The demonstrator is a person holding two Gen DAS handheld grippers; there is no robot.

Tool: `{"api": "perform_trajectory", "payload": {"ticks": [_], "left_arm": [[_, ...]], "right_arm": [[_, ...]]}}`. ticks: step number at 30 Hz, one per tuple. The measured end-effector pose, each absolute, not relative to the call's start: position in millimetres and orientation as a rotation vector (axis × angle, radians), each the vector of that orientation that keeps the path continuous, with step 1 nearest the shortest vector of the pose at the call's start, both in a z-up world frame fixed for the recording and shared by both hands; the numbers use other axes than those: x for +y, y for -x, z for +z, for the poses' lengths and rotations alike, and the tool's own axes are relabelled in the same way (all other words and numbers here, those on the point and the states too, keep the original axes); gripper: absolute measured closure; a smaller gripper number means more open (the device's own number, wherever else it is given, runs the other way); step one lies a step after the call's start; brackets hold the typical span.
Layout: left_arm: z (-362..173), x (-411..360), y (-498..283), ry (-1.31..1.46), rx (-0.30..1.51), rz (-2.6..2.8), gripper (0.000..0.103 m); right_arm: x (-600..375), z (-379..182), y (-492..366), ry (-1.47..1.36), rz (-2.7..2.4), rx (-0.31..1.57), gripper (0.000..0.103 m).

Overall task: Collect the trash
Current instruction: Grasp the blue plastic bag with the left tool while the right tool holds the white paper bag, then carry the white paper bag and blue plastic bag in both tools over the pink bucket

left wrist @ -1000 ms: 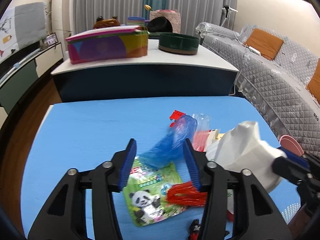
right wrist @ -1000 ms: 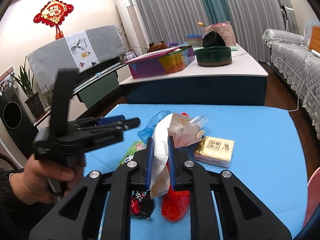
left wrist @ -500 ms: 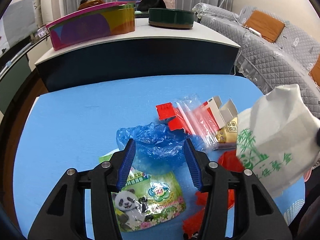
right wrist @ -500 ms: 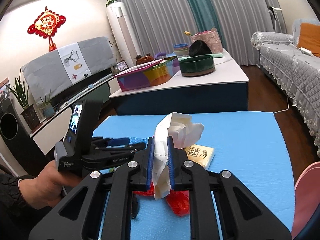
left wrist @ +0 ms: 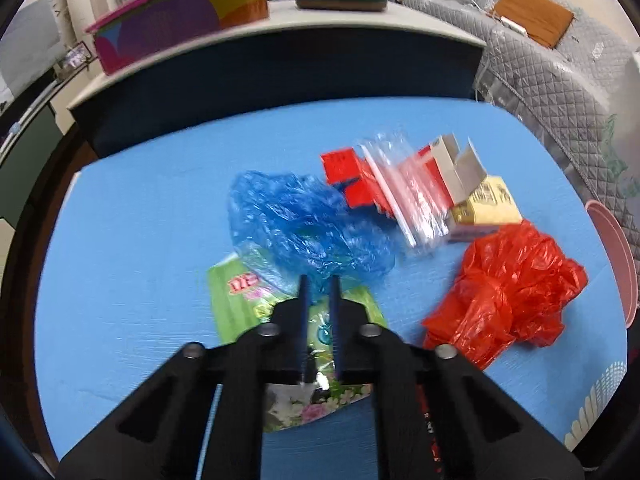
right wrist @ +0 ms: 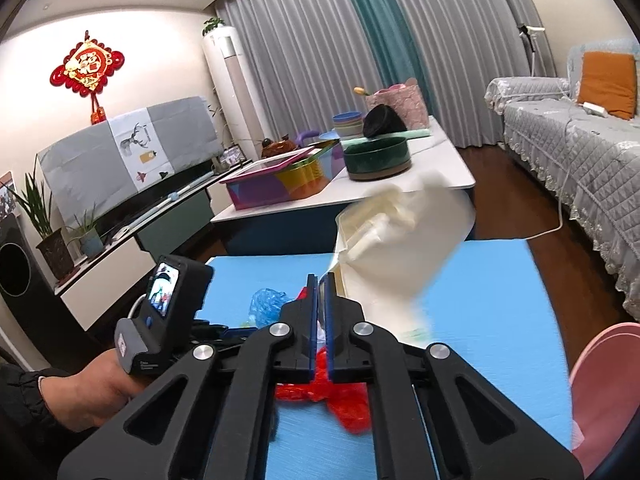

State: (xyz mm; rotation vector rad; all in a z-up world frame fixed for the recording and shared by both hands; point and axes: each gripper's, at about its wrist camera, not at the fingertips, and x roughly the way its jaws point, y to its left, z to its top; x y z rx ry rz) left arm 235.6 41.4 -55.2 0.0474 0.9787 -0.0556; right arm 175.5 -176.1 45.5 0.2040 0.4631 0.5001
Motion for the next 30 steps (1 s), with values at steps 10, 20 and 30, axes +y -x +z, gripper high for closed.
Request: {"api": "perform_trajectory", "payload": {"ticks": [10, 20, 30], "left_arm": [[-10.2, 47.0, -212.8, -0.031, 0.831, -0.006, 0.103], [33.3, 41.3, -182.4, -0.01, 0.703, -0.022, 0.103], [52.0, 27.0, -165.8, -0.008, 0.63, -0.063, 0.103]], "right_arm": [[-188.4, 50.6, -162.6, -0.195, 0.452, 0.463, 0.1], [-194.1, 53.7, -152.5, -0.169, 0.404, 0.477, 0.1], [-207.7, 61.6, -148.6, -0.165, 0.331, 0.483, 0.1]]}}
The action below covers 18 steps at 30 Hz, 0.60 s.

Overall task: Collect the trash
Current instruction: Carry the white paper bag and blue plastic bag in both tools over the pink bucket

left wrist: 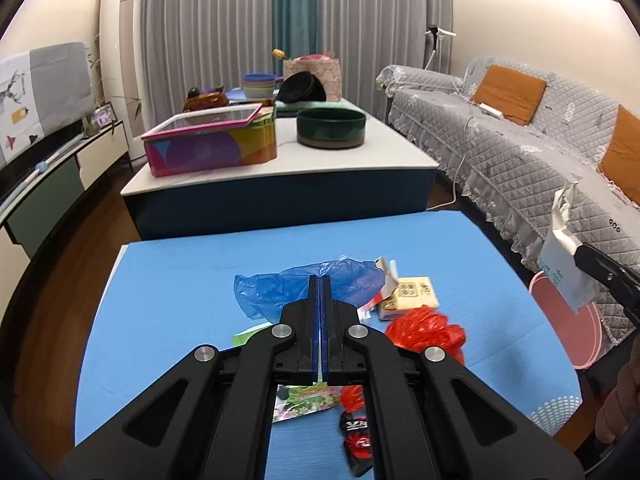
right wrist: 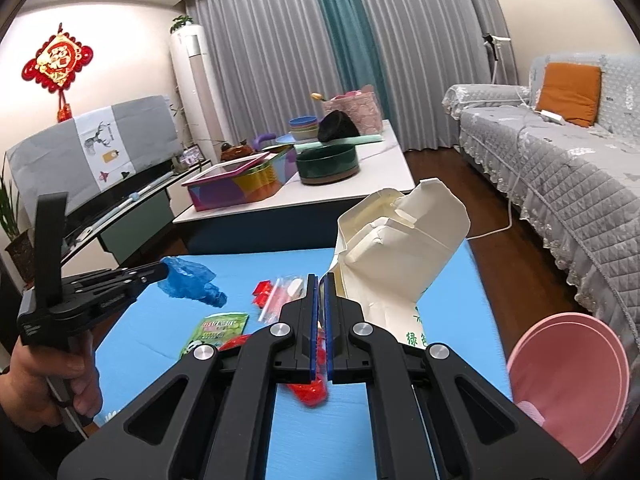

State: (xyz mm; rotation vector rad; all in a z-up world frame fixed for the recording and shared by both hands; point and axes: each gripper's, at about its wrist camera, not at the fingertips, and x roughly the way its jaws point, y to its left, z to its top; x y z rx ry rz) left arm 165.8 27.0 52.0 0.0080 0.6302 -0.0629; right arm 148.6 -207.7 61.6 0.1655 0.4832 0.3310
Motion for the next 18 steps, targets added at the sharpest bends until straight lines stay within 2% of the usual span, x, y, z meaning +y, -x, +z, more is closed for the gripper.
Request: {"api": "perform_trajectory", "payload": {"ticks": [18], "left_arm": [[59.5, -36.5, -155.8, -0.045, 0.553, -0.209, 0.103]], "right_arm": [[-252.5, 55.6, -146.9, -0.176, 0.177, 0.51, 0.1]]}}
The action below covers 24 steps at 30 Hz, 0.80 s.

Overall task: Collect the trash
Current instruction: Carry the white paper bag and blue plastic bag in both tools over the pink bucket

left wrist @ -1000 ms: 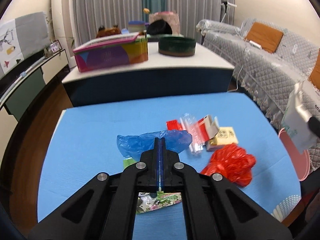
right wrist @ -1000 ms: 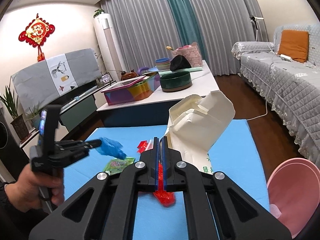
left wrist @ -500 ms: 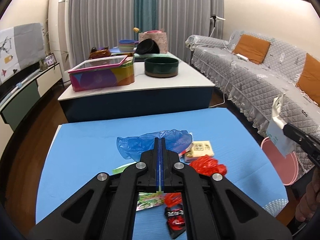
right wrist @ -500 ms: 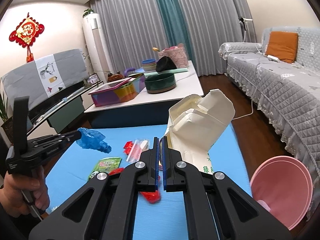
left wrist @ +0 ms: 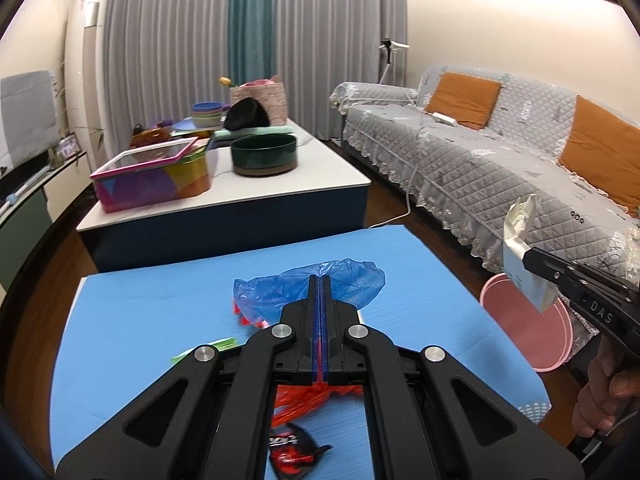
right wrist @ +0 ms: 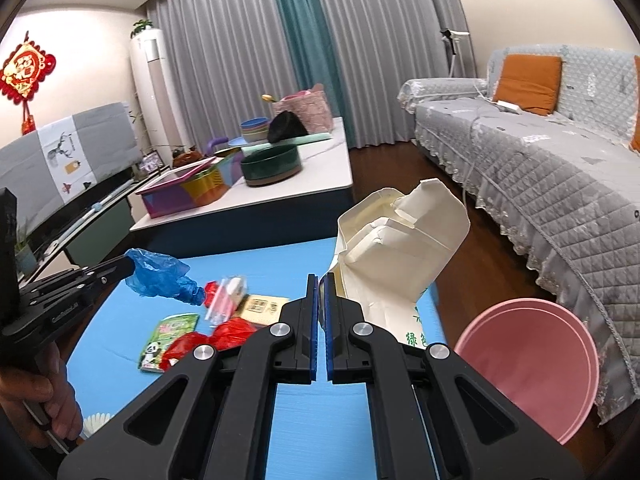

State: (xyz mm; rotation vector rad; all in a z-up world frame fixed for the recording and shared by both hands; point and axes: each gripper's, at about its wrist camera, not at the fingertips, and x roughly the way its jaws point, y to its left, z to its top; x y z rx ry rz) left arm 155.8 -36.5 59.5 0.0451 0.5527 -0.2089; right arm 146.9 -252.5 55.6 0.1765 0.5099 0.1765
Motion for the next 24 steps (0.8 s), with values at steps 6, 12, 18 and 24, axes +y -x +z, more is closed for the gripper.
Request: {"api": "perform_trajectory", "payload": {"ticks": [6, 12, 18, 24], "left_arm": [[57.2, -56.3, -159.7, -0.045, 0.544, -0.247, 0.103], [52.9, -78.4, -164.3, -0.054, 0.543, -0.288, 0.103], [46.6, -105.5, -166.8, -0.064, 0.546, -0.336, 0.103], [42.1, -130.2, -166.6, -0.076, 0.546, -0.384, 0.103]], "right_arm": [[-268.9, 53.8, -146.0, -0.173, 0.139, 0.517, 0.1], [-289.1, 49.1, -143.4, -0.165, 0.092, 0.525, 0.1], [-309.8, 44.0, -139.6, -0.171, 0.053, 0.536, 0.1], [-329.5, 38.7, -135.2, -0.172, 0.018, 0.547, 0.1]]}}
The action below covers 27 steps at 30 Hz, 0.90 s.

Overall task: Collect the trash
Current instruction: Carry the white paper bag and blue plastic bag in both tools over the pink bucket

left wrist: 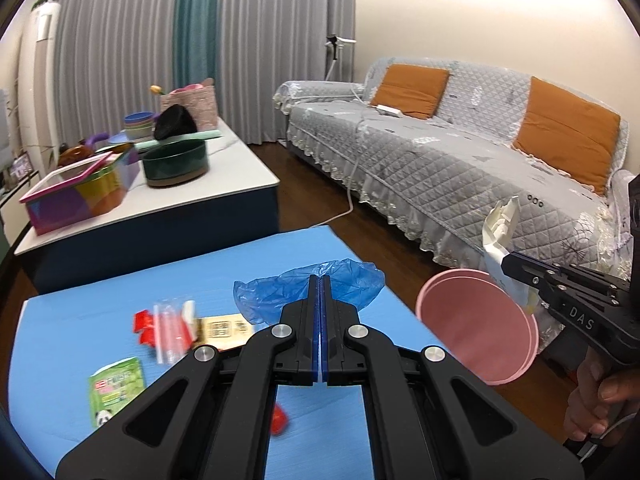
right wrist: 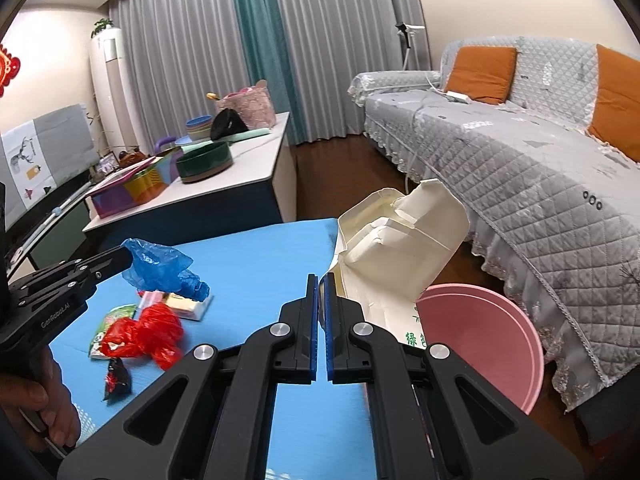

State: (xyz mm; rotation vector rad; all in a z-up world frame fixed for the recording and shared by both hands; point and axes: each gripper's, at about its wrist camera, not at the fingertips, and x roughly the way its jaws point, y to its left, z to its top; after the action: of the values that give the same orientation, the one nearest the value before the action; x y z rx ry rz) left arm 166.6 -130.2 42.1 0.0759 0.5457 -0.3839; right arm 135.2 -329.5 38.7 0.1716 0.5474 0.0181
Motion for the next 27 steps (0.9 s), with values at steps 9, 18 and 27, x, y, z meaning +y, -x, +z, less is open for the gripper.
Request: {"api": "perform_trajectory", "payload": {"ticks": [9, 18, 27], "left_arm": [[29.8, -167.8, -162.2, -0.107, 0.56, -0.461, 0.103], [25.2, -202.1, -159.1, -0.109, 0.577, -0.544, 0.103], [22.2, -241.6, -162.7, -0.117, 0.605, -0.628, 0.103]], "right_arm": [[-363.7, 31.8, -129.5, -0.19, -0.044, 0.563, 0.1], [-388.2, 29.4, -124.9, -0.204, -0.081, 0.565, 0.1], [-407.8, 23.4, -121.9, -0.19, -0.115, 0.577, 0.1]]}}
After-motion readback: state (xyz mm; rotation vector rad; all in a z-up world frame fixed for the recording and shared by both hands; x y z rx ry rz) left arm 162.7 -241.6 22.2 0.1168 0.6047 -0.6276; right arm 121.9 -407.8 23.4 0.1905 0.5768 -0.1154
